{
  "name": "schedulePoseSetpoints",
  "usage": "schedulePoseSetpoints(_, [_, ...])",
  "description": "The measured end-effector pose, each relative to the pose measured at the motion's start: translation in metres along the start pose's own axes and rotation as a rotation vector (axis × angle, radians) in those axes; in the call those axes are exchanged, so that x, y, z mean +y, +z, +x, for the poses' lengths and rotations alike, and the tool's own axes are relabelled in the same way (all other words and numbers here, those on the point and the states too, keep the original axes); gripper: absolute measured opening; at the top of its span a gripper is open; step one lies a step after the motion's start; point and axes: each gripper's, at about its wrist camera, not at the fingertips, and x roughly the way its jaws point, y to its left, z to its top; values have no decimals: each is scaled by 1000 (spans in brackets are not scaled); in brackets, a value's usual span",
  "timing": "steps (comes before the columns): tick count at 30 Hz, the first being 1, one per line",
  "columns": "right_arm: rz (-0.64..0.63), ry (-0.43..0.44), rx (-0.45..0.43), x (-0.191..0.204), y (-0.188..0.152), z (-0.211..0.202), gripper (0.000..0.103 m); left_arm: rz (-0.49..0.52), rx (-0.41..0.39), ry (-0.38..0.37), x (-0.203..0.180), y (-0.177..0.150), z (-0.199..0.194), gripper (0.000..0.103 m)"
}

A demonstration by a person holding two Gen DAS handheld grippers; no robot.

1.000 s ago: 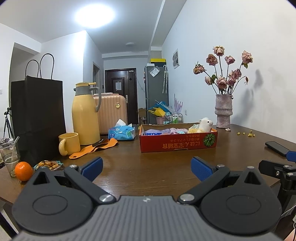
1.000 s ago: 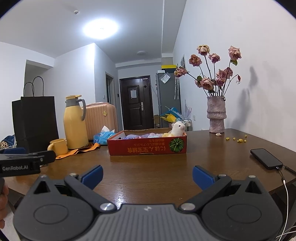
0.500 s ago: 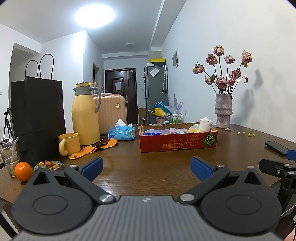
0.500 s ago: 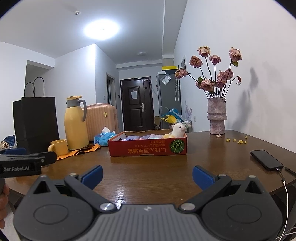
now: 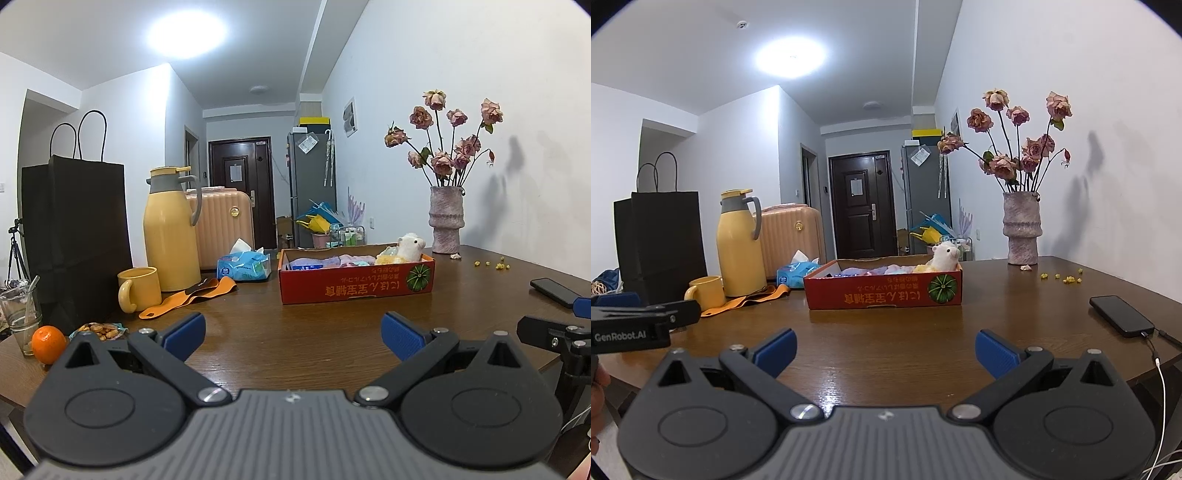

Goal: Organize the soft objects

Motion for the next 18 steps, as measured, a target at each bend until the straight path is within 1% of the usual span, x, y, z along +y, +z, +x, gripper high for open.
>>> schedulePoseSetpoints(8, [-9, 0, -3, 0, 0, -1, 103, 6, -13, 10, -2, 0, -1, 103])
schedulePoseSetpoints(12, [-16, -15, -21, -2, 3, -4, 103, 0, -11, 19, 0, 0, -1, 103])
schedulePoseSetpoints(18, [-2, -27, -21, -6, 5, -4, 103, 1, -14, 19, -1, 0, -1, 103])
